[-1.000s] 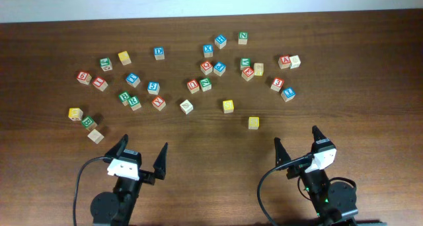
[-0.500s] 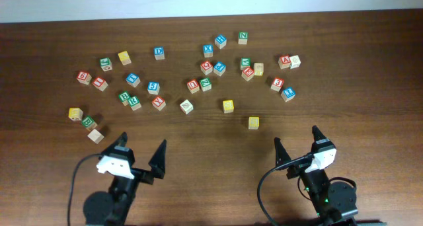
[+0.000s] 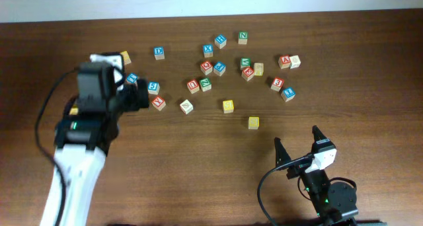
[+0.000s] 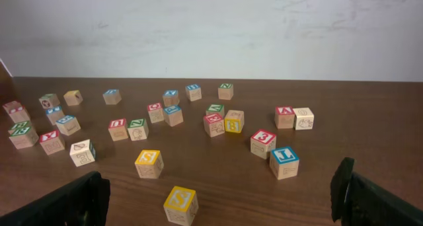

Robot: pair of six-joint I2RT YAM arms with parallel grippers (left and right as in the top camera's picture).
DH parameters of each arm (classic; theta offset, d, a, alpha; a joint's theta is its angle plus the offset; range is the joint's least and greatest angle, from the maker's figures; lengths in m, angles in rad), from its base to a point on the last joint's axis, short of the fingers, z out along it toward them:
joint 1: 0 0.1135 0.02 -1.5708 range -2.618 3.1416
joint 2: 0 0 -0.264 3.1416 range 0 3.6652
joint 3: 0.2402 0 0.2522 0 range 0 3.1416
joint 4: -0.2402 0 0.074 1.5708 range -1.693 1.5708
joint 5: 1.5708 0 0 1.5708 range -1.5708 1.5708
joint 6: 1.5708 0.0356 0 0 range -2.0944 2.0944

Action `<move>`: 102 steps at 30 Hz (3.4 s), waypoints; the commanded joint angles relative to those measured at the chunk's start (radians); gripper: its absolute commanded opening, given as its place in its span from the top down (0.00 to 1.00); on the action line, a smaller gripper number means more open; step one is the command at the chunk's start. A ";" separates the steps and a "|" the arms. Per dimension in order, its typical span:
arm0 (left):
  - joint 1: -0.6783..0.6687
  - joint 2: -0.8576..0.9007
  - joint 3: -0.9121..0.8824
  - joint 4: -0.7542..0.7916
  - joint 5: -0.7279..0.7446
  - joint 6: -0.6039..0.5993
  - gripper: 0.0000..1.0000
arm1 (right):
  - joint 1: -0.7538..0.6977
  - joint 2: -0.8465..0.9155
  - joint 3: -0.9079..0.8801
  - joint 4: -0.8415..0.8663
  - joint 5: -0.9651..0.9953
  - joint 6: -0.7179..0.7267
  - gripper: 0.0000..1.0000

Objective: Spell out RSS
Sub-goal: 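Reach the left gripper to the green R block and grasp it, then carry the R block forward and set it down near center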

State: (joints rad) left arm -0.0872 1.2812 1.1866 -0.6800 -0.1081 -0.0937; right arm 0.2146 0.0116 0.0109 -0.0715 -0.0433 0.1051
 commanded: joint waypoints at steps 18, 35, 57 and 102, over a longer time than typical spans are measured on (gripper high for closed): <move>0.003 0.465 0.030 -0.058 -0.166 -0.539 0.09 | -0.008 -0.008 -0.005 -0.004 -0.008 0.003 0.02; 0.075 0.565 0.030 0.093 -0.026 -0.541 0.34 | -0.008 -0.008 -0.005 -0.004 -0.008 0.004 0.02; 0.075 0.688 0.030 0.198 -0.020 -0.541 0.57 | -0.008 -0.008 -0.005 -0.004 -0.008 0.004 0.02; -0.437 0.475 -0.106 0.106 -0.018 -0.311 1.00 | -0.008 -0.008 -0.005 -0.004 -0.008 0.004 0.02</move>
State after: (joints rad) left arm -0.5228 1.7664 1.1217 -0.6315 -0.1970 -0.4458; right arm 0.2146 0.0109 0.0109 -0.0715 -0.0437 0.1051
